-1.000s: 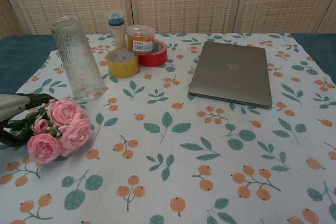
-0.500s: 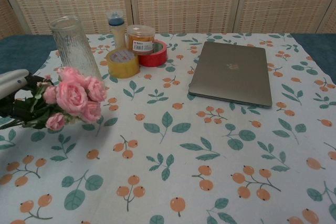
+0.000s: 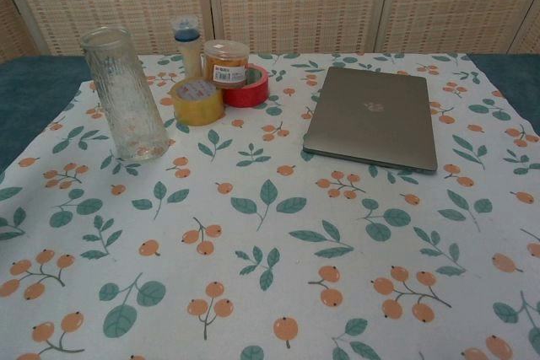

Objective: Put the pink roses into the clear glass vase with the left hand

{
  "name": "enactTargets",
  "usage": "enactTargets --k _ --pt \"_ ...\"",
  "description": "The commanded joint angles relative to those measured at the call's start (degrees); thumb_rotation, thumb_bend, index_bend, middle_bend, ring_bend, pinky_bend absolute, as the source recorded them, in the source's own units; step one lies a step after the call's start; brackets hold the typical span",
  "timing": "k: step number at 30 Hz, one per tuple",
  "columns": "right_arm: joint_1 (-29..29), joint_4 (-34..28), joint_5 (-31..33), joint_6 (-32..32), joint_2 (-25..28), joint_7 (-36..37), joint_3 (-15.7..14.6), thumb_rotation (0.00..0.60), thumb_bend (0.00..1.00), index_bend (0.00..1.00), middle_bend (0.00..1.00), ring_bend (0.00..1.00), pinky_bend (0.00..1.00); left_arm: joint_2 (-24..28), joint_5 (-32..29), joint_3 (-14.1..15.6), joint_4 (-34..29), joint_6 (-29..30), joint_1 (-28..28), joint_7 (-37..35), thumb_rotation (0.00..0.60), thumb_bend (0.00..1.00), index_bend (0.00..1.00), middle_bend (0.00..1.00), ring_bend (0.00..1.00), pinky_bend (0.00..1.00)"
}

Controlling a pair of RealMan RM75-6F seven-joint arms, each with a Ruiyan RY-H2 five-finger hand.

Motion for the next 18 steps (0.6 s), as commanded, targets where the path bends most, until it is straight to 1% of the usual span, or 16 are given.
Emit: enactTargets --k 1,5,10,14,16,18 --pt "0.1 0.0 0.3 -0.3 -0.3 -0.5 0.0 0.600 0.31 0.00 0.00 0.00 0.00 0.2 -4.0 -6.5 0.7 -1.3 -4.4 -1.1 0.600 0.58 0.73 0.76 0.51 0.21" --pt "0.2 0.1 1.0 -0.6 -0.6 -1.1 0.2 0.600 0.31 0.00 0.00 0.00 0.00 -2.6 -7.1 -9.9 5.1 -4.0 -9.5 1.2 0.600 0.58 0.73 0.76 0.51 0.21" --pt "0.4 0.5 2.3 -1.2 -1.0 -1.7 0.7 0.600 0.31 0.00 0.00 0.00 0.00 -6.0 -9.2 -12.8 10.4 -6.3 -15.2 3.1 0.600 0.58 0.73 0.76 0.51 0.21" --pt "0.5 0.5 2.8 -1.4 -1.2 -1.9 0.9 0.600 0.31 0.00 0.00 0.00 0.00 -6.9 -9.7 -13.2 12.0 -7.0 -16.7 3.7 0.600 0.58 0.73 0.76 0.51 0.21" --pt "0.7 0.7 3.5 -1.8 -1.3 -2.1 1.1 0.600 0.31 0.00 0.00 0.00 0.00 -8.3 -9.9 -13.7 14.6 -7.8 -19.1 4.9 0.600 0.58 0.73 0.76 0.51 0.21" --pt "0.9 0.9 4.5 -2.2 -1.5 -2.3 1.6 0.600 0.31 0.00 0.00 0.00 0.00 -10.2 -10.2 -13.4 18.5 -10.0 -22.3 6.3 0.600 0.58 0.73 0.76 0.51 0.21"
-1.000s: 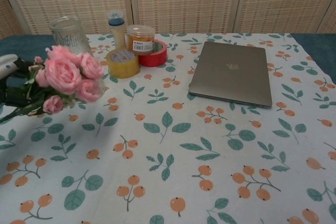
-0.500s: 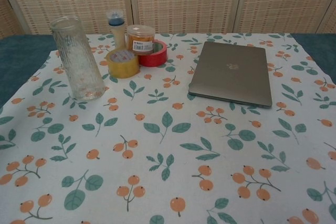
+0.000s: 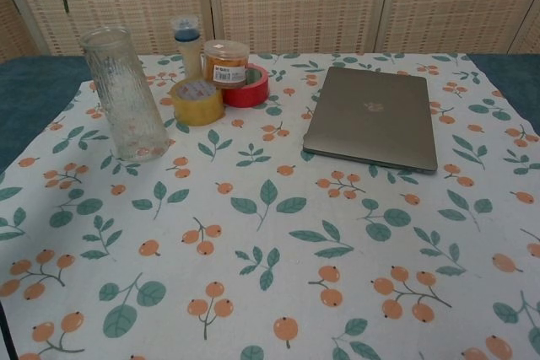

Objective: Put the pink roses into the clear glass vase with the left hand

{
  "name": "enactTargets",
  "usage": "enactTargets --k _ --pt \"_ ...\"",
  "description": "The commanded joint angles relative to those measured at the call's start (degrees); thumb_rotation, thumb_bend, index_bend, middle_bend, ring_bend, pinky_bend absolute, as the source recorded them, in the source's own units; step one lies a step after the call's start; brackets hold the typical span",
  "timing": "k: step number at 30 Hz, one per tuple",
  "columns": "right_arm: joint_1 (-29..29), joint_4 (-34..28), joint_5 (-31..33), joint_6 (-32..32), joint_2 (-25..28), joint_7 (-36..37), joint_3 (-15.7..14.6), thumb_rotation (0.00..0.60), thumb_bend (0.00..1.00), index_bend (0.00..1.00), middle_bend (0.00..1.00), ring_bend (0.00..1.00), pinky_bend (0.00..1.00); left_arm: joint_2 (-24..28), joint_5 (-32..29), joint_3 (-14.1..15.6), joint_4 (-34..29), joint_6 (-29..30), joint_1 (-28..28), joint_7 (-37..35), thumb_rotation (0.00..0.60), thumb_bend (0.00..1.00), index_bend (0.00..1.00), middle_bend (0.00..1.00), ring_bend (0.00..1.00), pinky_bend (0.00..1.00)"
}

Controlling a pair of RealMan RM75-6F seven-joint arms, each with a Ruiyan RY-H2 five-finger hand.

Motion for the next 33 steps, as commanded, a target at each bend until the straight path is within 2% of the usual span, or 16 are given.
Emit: enactTargets --k 1,7,16,18,19,21,24,26,28,33 --pt "0.3 0.3 1.1 -0.5 -0.2 -0.3 0.5 0.600 0.31 0.00 0.00 0.00 0.00 -3.3 -0.4 0.1 6.5 -2.8 -4.9 2.2 0.600 0.58 0.73 0.76 0.51 0.21" --pt "0.4 0.3 1.7 -0.7 -0.1 -0.1 0.6 0.600 0.31 0.00 0.00 0.00 0.00 -5.9 -0.2 2.6 14.9 -4.8 -6.5 0.9 0.600 0.58 0.72 0.76 0.50 0.20" --pt "0.3 0.1 1.2 -0.2 0.0 -0.1 0.4 0.600 0.31 0.00 0.00 0.00 0.00 -8.1 -0.5 5.5 20.0 -5.9 -5.8 -2.6 0.600 0.58 0.70 0.74 0.47 0.19" --pt "0.3 0.0 1.1 0.0 0.0 0.0 0.4 0.600 0.31 0.00 0.00 0.00 0.00 -8.6 0.0 7.0 20.9 -6.2 -5.2 -2.6 0.600 0.56 0.63 0.67 0.42 0.18" --pt "0.3 0.0 1.1 0.0 0.0 0.0 0.4 0.600 0.31 0.00 0.00 0.00 0.00 -8.8 0.3 7.7 21.1 -6.2 -4.9 -2.8 0.600 0.55 0.56 0.60 0.36 0.18" --pt "0.3 0.0 1.0 0.1 0.0 0.1 0.3 0.600 0.31 0.00 0.00 0.00 0.00 -9.0 1.3 9.4 21.1 -6.2 -4.1 -3.8 0.600 0.53 0.32 0.37 0.20 0.15" --pt "0.3 0.0 0.7 0.1 0.0 0.3 0.2 0.600 0.31 0.00 0.00 0.00 0.00 -8.6 3.0 11.7 20.8 -6.5 -3.2 -5.6 0.600 0.49 0.07 0.14 0.04 0.12" --pt "0.3 0.0 0.3 0.2 0.0 0.5 0.1 0.600 0.31 0.00 0.00 0.00 0.00 -8.5 3.5 12.5 20.5 -6.7 -2.8 -5.8 0.600 0.46 0.01 0.05 0.00 0.11" --pt "0.2 0.0 -0.1 0.4 0.0 0.6 -0.1 0.600 0.31 0.00 0.00 0.00 0.00 -8.3 4.1 13.4 19.7 -6.4 -2.2 -5.8 0.600 0.46 0.00 0.01 0.00 0.09" --pt "0.0 -0.2 -0.7 1.1 0.3 1.0 -0.2 0.600 0.31 0.00 0.00 0.00 0.00 -7.3 6.1 16.4 17.2 -4.4 0.0 -3.1 0.600 0.46 0.00 0.00 0.00 0.06"
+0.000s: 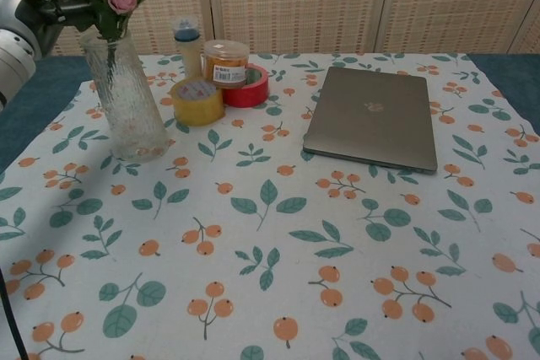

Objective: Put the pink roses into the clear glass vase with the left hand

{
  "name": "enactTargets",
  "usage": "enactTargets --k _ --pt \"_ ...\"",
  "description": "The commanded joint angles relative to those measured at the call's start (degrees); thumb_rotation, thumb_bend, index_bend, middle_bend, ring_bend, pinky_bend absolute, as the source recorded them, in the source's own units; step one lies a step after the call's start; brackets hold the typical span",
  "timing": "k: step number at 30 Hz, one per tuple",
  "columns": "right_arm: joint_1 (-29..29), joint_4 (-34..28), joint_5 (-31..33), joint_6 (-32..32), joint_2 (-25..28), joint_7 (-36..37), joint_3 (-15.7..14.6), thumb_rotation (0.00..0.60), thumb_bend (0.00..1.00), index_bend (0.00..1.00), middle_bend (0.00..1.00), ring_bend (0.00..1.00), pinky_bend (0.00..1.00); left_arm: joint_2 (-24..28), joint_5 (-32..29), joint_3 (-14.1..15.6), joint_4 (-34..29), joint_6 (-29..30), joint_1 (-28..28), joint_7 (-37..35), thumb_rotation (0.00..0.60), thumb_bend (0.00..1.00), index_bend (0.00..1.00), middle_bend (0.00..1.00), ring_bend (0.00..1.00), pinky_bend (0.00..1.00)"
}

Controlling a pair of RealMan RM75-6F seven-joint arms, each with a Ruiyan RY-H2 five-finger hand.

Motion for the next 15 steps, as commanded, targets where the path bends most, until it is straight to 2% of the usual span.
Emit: enactTargets --k 1,8,15 --pt "-0.1 0.0 -0.4 0.3 0.1 0.2 -0.1 0.600 0.31 0.00 0.00 0.00 0.00 0.9 1.4 2.0 -1.8 1.4 1.7 2.2 0.600 0.46 0.00 0.00 0.00 0.06" --pt "-0.2 0.0 -1.6 0.8 0.3 0.8 -0.5 0.600 0.31 0.00 0.00 0.00 0.00 3.3 2.6 6.1 -4.1 1.7 5.3 7.5 0.600 0.45 0.00 0.00 0.00 0.06" --pt "-0.4 0.0 -2.4 1.3 0.5 1.3 -0.8 0.600 0.31 0.00 0.00 0.00 0.00 5.6 3.2 7.5 -7.2 3.5 8.2 9.0 0.600 0.46 0.00 0.00 0.00 0.05"
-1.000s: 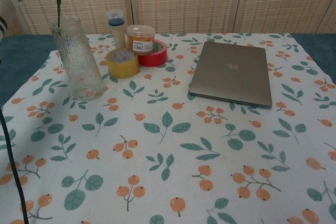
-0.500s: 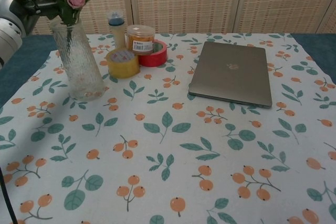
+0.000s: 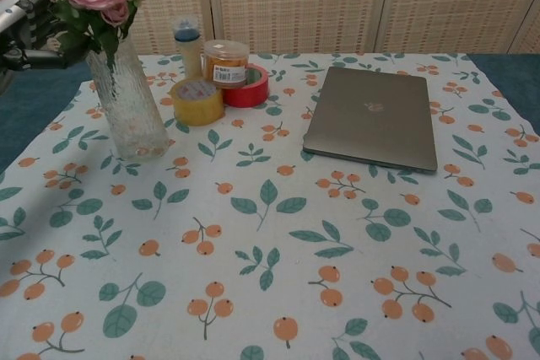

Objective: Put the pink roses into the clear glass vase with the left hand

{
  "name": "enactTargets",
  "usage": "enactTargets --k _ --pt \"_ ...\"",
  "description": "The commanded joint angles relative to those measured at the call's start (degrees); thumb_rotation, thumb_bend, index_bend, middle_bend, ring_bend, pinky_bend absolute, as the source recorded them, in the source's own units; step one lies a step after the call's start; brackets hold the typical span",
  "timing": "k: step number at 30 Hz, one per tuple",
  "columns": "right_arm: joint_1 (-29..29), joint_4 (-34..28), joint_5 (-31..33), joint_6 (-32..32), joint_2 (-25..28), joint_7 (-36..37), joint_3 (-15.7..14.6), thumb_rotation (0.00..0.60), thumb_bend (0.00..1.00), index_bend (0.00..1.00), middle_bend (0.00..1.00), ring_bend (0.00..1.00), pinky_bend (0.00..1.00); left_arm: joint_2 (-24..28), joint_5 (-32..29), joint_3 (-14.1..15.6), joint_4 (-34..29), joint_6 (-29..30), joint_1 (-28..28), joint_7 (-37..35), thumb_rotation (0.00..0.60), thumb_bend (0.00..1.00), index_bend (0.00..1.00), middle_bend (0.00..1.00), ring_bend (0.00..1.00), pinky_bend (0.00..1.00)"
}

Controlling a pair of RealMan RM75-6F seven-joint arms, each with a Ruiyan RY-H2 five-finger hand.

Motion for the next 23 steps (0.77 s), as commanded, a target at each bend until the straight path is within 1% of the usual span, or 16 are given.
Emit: enactTargets --k 1,5,8,9,11,12,14,15,17,18,21,23 --pt "-0.1 0.0 -0.3 0.2 0.1 0.2 -0.1 0.600 0.31 0.00 0.00 0.00 0.00 1.4 0.8 1.1 -1.7 1.1 1.4 1.1 0.600 0.46 0.00 0.00 0.00 0.05" --pt "-0.2 -0.1 -0.6 0.5 0.4 0.4 -0.2 0.600 0.31 0.00 0.00 0.00 0.00 3.0 2.4 4.2 -2.1 3.2 4.5 5.2 0.600 0.46 0.00 0.00 0.00 0.05" --pt "-0.2 -0.3 -0.6 0.3 0.5 0.2 -0.4 0.600 0.31 0.00 0.00 0.00 0.00 4.3 4.0 7.9 -0.1 5.2 8.0 11.3 0.600 0.46 0.00 0.00 0.00 0.05" --pt "-0.2 -0.4 -0.4 0.0 0.6 0.0 -0.4 0.600 0.31 0.00 0.00 0.00 0.00 5.1 4.7 9.7 0.9 5.9 9.5 14.5 0.600 0.45 0.00 0.00 0.00 0.06" --pt "-0.2 -0.7 0.2 -0.5 0.7 -0.6 -0.5 0.600 0.31 0.00 0.00 0.00 0.00 7.1 5.2 12.1 1.7 6.5 12.0 20.4 0.600 0.44 0.00 0.00 0.00 0.06" --pt "-0.1 -1.0 0.6 -0.8 0.7 -1.0 -0.4 0.600 0.31 0.00 0.00 0.00 0.00 8.8 5.2 13.3 0.7 7.1 13.7 24.7 0.600 0.44 0.00 0.00 0.00 0.06" --pt "-0.1 -1.1 0.9 -0.9 0.6 -1.5 -0.3 0.600 0.31 0.00 0.00 0.00 0.00 11.1 5.1 14.4 -2.1 9.3 16.3 31.4 0.600 0.44 0.00 0.00 0.00 0.04" --pt "-0.2 -1.1 0.9 -0.7 0.5 -1.7 -0.2 0.600 0.31 0.00 0.00 0.00 0.00 12.3 5.0 14.9 -4.4 11.0 18.0 35.7 0.600 0.44 0.00 0.00 0.00 0.03" --pt "-0.3 -1.0 1.0 -0.5 0.2 -2.3 -0.1 0.600 0.31 0.00 0.00 0.00 0.00 14.4 4.6 15.9 -8.4 12.2 20.1 43.0 0.600 0.44 0.00 0.00 0.00 0.01" --pt "-0.4 -1.0 1.4 -0.5 0.0 -2.9 -0.1 0.600 0.31 0.00 0.00 0.00 0.00 15.6 3.9 16.3 -11.4 12.6 21.2 47.0 0.599 0.44 0.00 0.00 0.00 0.01" --pt "-0.4 -1.0 2.3 -0.5 -0.5 -4.3 0.3 0.600 0.31 0.00 0.00 0.00 0.00 18.7 2.5 17.0 -19.2 11.9 22.7 54.6 0.574 0.44 0.00 0.00 0.00 0.01" --pt "-0.4 -0.8 2.9 -0.6 -0.8 -4.7 0.7 0.600 0.31 0.00 0.00 0.00 0.00 19.6 2.7 16.6 -21.7 12.9 23.2 57.4 0.570 0.44 0.00 0.00 0.00 0.02"
